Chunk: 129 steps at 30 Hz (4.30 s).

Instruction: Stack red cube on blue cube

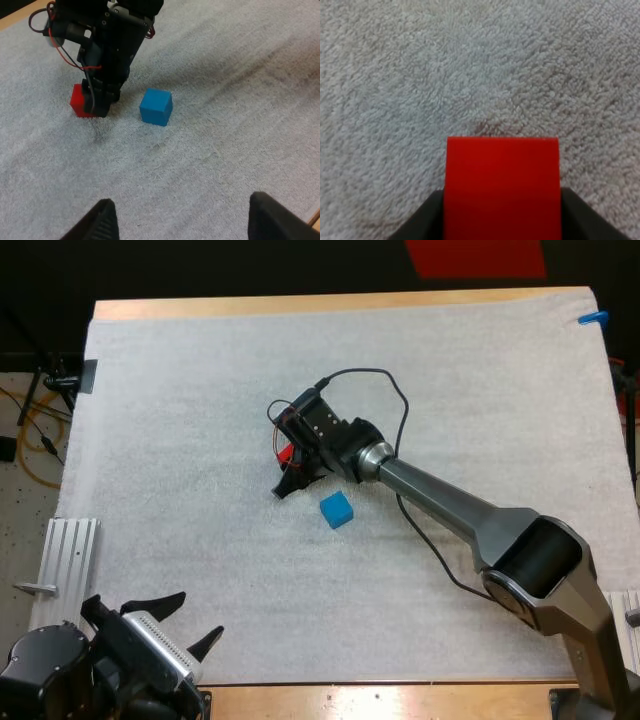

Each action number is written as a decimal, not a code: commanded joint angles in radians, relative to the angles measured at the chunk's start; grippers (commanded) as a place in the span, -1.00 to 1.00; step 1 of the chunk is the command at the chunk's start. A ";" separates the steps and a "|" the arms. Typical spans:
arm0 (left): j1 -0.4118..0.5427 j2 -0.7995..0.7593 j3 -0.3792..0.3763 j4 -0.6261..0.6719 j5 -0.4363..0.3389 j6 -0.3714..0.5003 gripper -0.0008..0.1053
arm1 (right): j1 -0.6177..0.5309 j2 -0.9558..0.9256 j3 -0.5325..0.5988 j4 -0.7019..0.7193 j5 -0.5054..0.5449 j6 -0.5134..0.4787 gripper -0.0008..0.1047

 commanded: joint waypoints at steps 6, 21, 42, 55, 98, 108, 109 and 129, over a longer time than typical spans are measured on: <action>-0.003 -0.002 0.000 0.001 0.000 -0.001 0.06 | -0.004 -0.133 -0.035 0.026 0.000 0.006 -0.37; -0.003 -0.002 0.000 0.001 0.000 -0.001 0.06 | -0.027 -0.378 -0.021 0.117 0.022 0.023 -0.37; -0.003 -0.002 0.000 0.001 0.003 -0.001 0.06 | 0.075 -0.625 0.406 0.048 0.180 0.260 -0.38; -0.003 -0.002 0.000 0.001 0.007 -0.001 0.06 | 0.148 -0.623 0.555 -0.066 0.253 0.339 -0.38; -0.003 -0.002 0.000 0.001 0.007 0.001 0.06 | 0.102 -0.457 0.573 -0.173 0.206 0.331 -0.25; -0.003 -0.002 0.000 0.001 0.007 0.001 0.06 | 0.101 -0.457 0.573 -0.173 0.185 0.331 0.05; -0.003 -0.002 0.000 0.001 0.007 0.001 0.06 | 0.101 -0.457 0.573 -0.173 0.185 0.331 0.05; -0.001 0.018 0.010 -0.173 0.001 -0.018 0.06 | 0.082 -0.782 0.573 -0.169 0.185 0.211 0.04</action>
